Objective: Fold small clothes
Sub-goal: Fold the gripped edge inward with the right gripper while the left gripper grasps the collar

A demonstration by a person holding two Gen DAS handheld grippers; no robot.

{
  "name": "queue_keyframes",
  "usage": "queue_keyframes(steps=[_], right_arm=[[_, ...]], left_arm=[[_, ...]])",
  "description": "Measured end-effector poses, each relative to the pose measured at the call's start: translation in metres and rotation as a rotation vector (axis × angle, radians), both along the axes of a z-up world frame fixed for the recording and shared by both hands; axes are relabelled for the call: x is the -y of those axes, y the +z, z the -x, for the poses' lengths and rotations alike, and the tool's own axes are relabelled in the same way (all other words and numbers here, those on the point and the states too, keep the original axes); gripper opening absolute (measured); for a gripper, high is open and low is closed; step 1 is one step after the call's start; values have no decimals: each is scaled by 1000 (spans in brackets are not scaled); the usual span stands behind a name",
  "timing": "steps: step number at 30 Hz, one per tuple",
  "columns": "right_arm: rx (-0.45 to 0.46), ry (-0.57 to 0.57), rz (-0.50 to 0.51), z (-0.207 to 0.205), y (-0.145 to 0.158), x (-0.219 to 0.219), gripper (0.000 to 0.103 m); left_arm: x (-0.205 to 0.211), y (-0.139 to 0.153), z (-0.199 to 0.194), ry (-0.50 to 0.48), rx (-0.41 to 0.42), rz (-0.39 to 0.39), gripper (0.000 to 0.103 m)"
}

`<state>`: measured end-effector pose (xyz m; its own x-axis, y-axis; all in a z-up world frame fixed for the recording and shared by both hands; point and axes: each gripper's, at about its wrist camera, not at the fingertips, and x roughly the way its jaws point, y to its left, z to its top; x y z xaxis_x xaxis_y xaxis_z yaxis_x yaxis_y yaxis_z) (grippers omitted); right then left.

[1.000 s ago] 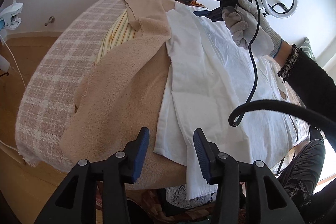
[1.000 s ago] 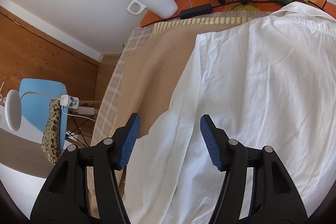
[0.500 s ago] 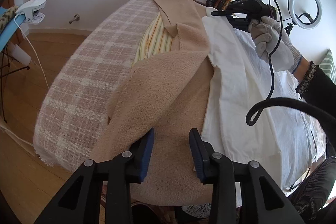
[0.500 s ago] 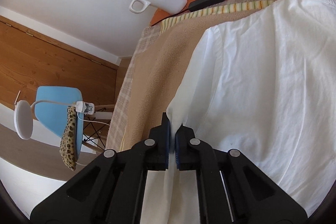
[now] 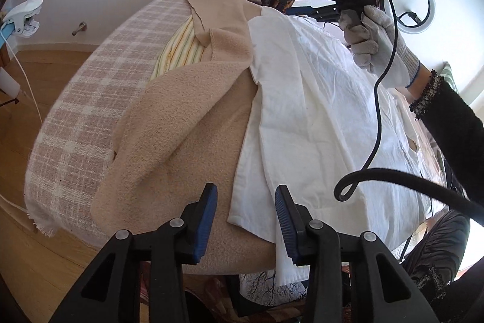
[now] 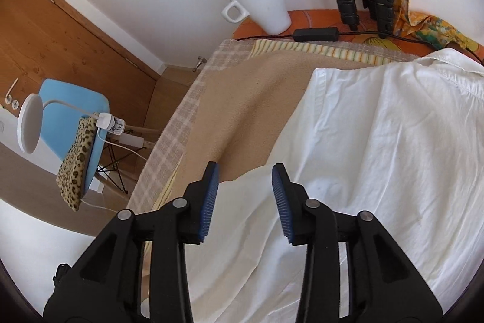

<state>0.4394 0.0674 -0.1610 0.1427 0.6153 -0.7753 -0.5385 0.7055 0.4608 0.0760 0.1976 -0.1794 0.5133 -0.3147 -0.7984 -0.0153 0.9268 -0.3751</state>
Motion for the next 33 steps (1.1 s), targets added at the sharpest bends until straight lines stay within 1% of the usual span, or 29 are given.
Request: queue_keyframes(steps=[3,7,9,10,13,16,17,18,19,21,22,24,27,29,30,31,32,33], right_arm=[[71,108,103,14,-6,-28,48],[76,184,164,20,-22,-52,48],[95,204,195,18,-27,-57,54],[110,216,205,17,-28,-60,55],[153,279,227,17,-27,-68,58],[140,385,232,23,-29,-76,58],[144,421,237,26,-29,-78,58],[154,454,249,30,-30,-79,58],[167,483,267,34,-31,-81,58],[187,521,306,37,-35,-84,58],[192,536,320,38,-36,-85,58],[192,566,327,38,-36,-86,58],[152,618,307,39,-36,-87,58],[184,640,329,43,-39,-90,58],[186,644,330,45,-40,-91,56],[197,643,337,47,-42,-92,51],[215,639,354,50,-44,-93,35],[238,629,360,53,-43,-92,28]], left_arm=[[8,-1,1,-19,-4,-24,39],[4,-5,0,-15,-19,1,39],[2,-6,0,-6,-22,10,39],[0,-6,-1,-2,-23,18,39],[-9,-5,-4,34,-22,13,40],[-28,-7,-7,128,-28,-11,41],[-36,-9,-8,162,-39,-17,39],[-42,-11,-9,195,-48,-30,34],[-48,-11,-9,220,-51,-42,26],[-53,-11,-9,235,-50,-37,26],[-52,-11,-9,230,-48,-39,28],[-49,-10,-9,218,-43,-61,29],[-47,-11,-9,208,-39,-54,33],[-48,-12,-11,206,-41,-40,36],[-48,-12,-11,205,-41,-35,37],[-48,-11,-11,205,-41,-33,37],[-48,-11,-11,205,-41,-33,38],[-48,-11,-11,204,-41,-33,38]])
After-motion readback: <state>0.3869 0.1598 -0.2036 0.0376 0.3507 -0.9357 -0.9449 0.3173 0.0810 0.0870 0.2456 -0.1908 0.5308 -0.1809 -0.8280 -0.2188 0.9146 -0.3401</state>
